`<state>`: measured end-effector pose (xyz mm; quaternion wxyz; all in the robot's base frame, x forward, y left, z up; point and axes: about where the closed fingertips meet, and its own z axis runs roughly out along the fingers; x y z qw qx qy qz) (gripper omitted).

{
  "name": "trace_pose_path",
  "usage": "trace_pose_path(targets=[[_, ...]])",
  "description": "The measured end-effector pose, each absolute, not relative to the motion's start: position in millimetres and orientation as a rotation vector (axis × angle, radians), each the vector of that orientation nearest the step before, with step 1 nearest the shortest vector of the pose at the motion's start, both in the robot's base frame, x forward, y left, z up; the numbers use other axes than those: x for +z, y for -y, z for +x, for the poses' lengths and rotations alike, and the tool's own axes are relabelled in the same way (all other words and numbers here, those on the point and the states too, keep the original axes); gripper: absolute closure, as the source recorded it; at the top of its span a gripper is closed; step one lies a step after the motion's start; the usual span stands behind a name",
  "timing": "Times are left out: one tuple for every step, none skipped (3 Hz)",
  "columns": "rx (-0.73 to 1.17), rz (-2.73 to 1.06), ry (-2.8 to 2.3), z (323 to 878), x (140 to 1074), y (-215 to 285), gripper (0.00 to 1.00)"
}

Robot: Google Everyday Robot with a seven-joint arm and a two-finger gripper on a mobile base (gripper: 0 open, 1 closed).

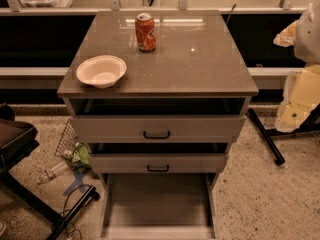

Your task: Close bottom drawer

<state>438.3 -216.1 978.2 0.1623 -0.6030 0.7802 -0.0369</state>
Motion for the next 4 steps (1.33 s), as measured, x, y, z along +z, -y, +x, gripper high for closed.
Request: trace_pose_path(targets=[[-0.103, -1.702, -2.214, 439, 976, 215, 0.0], [-0.061, -1.641, -2.183, 439, 947, 211, 0.0], [0.087, -1.567, -2.126, 412, 868, 198, 0.0], [0.175, -1.555, -2.075, 398, 793, 187, 0.0]])
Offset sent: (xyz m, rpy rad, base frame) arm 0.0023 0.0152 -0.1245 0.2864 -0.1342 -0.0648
